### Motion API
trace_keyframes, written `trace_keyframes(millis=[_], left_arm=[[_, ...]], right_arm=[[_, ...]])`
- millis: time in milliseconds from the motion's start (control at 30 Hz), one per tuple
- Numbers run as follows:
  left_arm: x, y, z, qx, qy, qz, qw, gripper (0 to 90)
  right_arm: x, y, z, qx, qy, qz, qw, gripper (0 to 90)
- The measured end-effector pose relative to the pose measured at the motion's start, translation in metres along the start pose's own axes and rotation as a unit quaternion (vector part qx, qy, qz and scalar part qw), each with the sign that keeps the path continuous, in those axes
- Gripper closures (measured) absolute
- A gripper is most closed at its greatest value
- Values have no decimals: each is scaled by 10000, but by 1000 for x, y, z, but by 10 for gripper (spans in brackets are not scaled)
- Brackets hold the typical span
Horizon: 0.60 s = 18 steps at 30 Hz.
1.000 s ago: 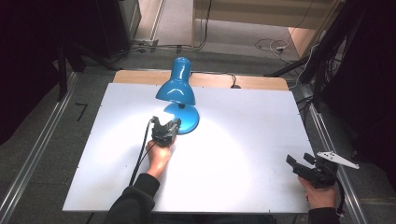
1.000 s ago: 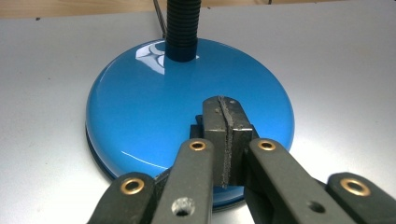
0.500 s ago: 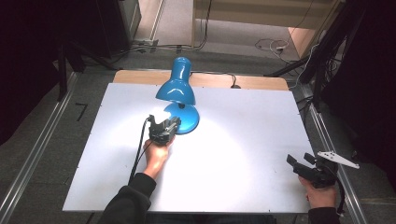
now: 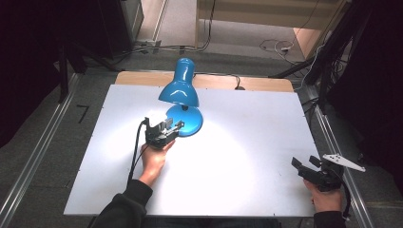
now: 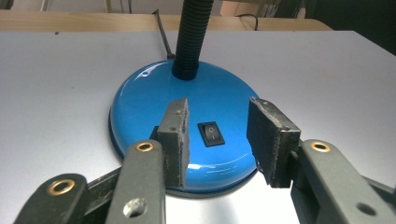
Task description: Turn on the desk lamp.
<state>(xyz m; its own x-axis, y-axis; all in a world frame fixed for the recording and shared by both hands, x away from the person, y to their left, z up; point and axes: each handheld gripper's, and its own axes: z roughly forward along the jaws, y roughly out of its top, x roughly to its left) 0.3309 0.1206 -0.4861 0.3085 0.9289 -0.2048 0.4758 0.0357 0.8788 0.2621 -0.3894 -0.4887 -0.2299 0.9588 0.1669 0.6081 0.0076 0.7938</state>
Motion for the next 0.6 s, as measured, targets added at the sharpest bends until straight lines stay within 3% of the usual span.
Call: trace_keyframes(millis=[333,600], left_arm=[[8,-3,-12,78,81,-174,9998,425],[10,-6,-25,54,97,-67,9999,395]], right_arm=[[0,0,-1,-6,9,3,10000,197],[0,0,-1,2,0,-5,10000,197]])
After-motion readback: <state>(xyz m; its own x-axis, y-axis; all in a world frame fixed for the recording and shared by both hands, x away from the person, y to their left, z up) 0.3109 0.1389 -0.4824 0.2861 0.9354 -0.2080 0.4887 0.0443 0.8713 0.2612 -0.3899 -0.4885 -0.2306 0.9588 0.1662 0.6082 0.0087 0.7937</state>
